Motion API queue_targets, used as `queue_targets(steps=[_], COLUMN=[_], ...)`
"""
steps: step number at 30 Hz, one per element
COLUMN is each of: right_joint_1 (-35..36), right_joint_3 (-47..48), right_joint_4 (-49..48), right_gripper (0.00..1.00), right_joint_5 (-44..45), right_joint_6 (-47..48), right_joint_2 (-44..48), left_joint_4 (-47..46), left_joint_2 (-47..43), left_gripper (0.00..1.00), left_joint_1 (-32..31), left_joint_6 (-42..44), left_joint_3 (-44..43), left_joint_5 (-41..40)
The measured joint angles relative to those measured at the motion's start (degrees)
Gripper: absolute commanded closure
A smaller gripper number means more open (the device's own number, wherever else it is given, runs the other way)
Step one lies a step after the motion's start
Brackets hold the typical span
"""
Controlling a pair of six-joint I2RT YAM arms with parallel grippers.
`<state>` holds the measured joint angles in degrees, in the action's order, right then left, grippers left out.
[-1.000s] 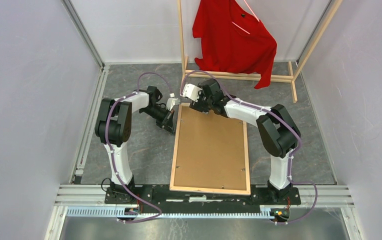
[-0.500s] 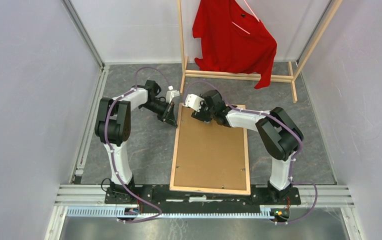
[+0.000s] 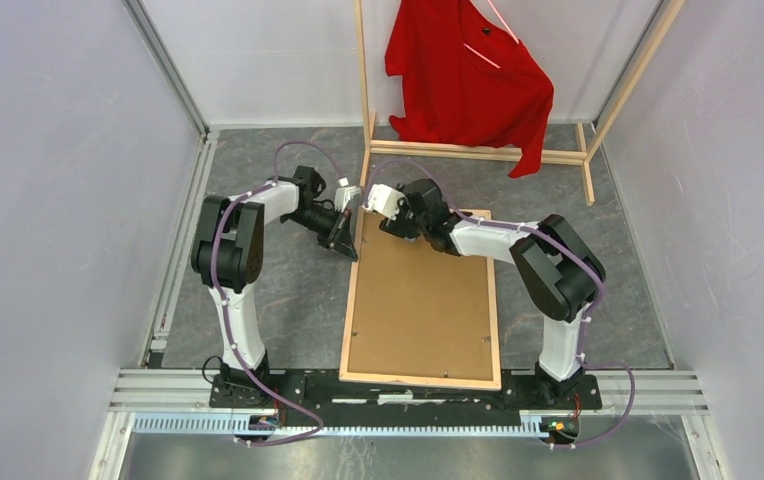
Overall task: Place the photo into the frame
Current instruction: Install the photo frame at the center of the board.
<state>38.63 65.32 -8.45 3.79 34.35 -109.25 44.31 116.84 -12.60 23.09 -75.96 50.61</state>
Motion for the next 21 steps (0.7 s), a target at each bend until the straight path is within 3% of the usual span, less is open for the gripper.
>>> queue_targets(steps=[21], right_joint_1=[-0.9], right_joint_3=[1.4], right_joint_4=[-2.3], right_gripper=[0.30], right_joint_5=[1.1], right_joint_6=[-0.7], right_joint_2=[-3.9], left_joint_4=[-1.4], left_joint_2=[-0.3], left_gripper=[0.95], left_joint_1=[0.0], left_joint_6=[-0.7], left_joint_3=[1.0], left_joint_5=[0.5])
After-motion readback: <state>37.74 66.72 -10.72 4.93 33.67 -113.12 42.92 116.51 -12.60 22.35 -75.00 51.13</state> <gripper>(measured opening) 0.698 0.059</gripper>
